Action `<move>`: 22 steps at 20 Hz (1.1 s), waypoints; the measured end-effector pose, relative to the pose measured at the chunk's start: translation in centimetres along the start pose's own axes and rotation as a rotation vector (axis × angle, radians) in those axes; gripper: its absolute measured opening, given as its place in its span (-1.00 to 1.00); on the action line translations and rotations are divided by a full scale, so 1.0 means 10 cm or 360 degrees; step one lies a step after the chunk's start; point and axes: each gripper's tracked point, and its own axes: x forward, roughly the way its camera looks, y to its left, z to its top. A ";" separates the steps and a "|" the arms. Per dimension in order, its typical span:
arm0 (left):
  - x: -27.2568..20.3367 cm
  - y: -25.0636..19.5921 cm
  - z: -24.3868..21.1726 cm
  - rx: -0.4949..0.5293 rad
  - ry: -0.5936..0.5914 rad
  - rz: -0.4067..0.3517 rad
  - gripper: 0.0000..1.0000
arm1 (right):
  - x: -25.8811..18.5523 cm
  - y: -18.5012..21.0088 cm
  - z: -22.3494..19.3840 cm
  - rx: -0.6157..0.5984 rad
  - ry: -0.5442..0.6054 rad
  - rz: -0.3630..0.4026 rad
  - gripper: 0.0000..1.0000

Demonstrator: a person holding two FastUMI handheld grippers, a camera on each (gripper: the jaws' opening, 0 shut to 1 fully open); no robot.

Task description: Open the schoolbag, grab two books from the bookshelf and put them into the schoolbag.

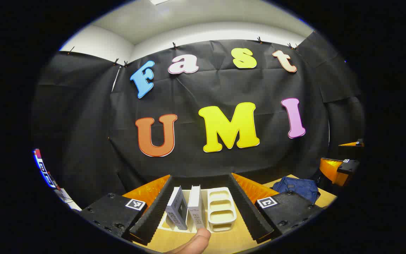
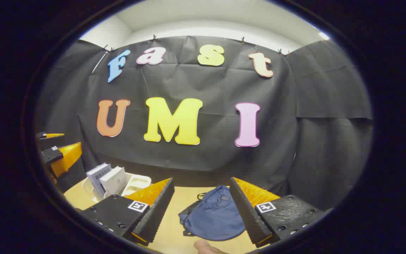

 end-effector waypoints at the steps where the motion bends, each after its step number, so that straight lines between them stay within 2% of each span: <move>1: 0.00 -0.03 -0.02 -0.0021 0.0009 -0.0007 0.89 | 0.00 -0.07 0.02 -0.0025 -0.0004 -0.0014 0.94; 2: 0.00 -0.05 -0.06 -0.0047 0.0023 -0.0015 0.97 | 0.01 -0.15 0.01 -0.0050 -0.0005 -0.0020 0.89; 4: 0.03 -0.09 -0.13 -0.0095 0.0093 0.0001 0.97 | 0.09 -0.35 -0.02 -0.0104 0.0012 -0.0028 0.94; 5: 0.04 -0.08 -0.16 -0.0116 0.0114 0.0022 0.97 | 0.12 -0.38 -0.04 -0.0101 0.0025 -0.0021 0.90; 6: 0.06 -0.06 -0.16 -0.0130 0.0120 0.0045 0.97 | 0.16 -0.40 -0.05 -0.0088 0.0037 -0.0005 0.96; 7: 0.06 -0.04 -0.16 -0.0128 0.0123 0.0066 0.97 | 0.19 -0.44 -0.10 -0.0084 0.0057 0.0001 0.90; 8: 0.08 -0.03 -0.16 -0.0118 0.0120 0.0088 0.97 | 0.23 -0.47 -0.12 -0.0083 0.0075 0.0010 0.96; 11: 0.12 -0.04 -0.14 -0.0092 0.0117 0.0155 0.97 | 0.34 -0.50 -0.22 -0.0098 0.0116 0.0065 0.96; 16: 0.14 -0.16 -0.13 -0.0106 0.0121 0.0174 0.97 | 0.44 -0.53 -0.38 -0.0173 0.0151 0.0143 0.96; 18: 0.13 -0.20 -0.13 -0.0125 0.0129 0.0178 0.97 | 0.49 -0.52 -0.56 -0.0220 0.0199 0.0167 0.90; 21: 0.08 -0.21 -0.20 -0.0131 0.0159 0.0190 0.97 | 0.57 -0.49 -0.99 -0.0320 0.0300 0.0195 0.96; 22: 0.07 -0.19 -0.22 -0.0120 0.0165 0.0198 0.97 | 0.60 -0.47 -1.22 -0.0384 0.0342 0.0200 0.87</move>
